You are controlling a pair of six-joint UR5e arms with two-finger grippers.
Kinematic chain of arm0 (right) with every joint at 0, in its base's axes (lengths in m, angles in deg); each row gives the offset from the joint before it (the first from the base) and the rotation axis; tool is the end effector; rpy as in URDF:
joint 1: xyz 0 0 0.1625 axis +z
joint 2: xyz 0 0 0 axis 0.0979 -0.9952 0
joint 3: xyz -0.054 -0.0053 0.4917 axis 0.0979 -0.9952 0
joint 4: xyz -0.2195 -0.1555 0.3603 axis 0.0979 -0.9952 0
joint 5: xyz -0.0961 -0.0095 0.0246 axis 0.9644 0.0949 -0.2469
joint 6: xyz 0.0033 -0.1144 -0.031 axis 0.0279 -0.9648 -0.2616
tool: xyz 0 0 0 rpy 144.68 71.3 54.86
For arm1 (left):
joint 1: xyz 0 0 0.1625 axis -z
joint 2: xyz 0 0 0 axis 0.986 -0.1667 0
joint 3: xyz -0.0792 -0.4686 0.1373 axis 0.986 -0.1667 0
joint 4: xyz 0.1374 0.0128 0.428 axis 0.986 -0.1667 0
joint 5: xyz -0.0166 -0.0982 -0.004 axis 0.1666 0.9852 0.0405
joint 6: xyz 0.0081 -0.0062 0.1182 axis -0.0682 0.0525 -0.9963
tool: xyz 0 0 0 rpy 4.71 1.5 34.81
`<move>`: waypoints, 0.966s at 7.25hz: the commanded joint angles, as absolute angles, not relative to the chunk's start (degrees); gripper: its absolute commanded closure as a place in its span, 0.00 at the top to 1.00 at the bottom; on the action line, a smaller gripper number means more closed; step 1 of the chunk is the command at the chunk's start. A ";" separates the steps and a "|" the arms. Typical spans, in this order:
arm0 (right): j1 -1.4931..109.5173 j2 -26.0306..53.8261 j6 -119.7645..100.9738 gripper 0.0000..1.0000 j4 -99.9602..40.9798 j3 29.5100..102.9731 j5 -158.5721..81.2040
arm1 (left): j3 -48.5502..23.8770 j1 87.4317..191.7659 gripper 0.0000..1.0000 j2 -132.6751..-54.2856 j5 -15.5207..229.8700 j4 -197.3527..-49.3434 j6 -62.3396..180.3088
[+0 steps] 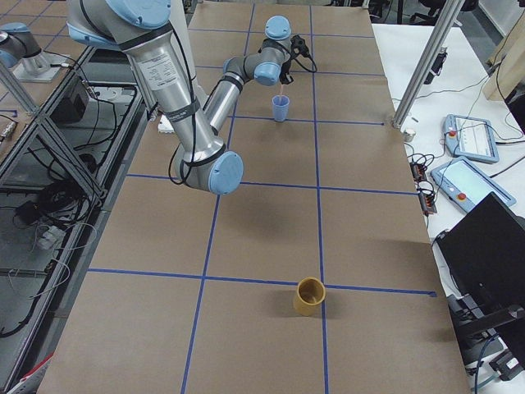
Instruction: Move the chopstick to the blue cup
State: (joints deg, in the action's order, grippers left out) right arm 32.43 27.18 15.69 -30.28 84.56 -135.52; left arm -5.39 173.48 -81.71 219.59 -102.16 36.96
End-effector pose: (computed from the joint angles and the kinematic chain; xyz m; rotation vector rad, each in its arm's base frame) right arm -0.4696 -0.4618 0.1727 0.4517 -1.1554 -0.4623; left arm -0.0835 -0.6022 0.7115 0.1841 0.7530 0.1164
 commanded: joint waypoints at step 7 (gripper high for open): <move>38.39 32.46 21.04 1.00 -43.74 83.20 -134.67 | -5.21 173.48 0.98 -81.71 219.59 -102.25 36.96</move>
State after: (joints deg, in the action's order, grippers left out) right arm 35.76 31.73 20.93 -37.67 83.63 -134.56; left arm -5.28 173.48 -81.68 219.59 -102.25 36.96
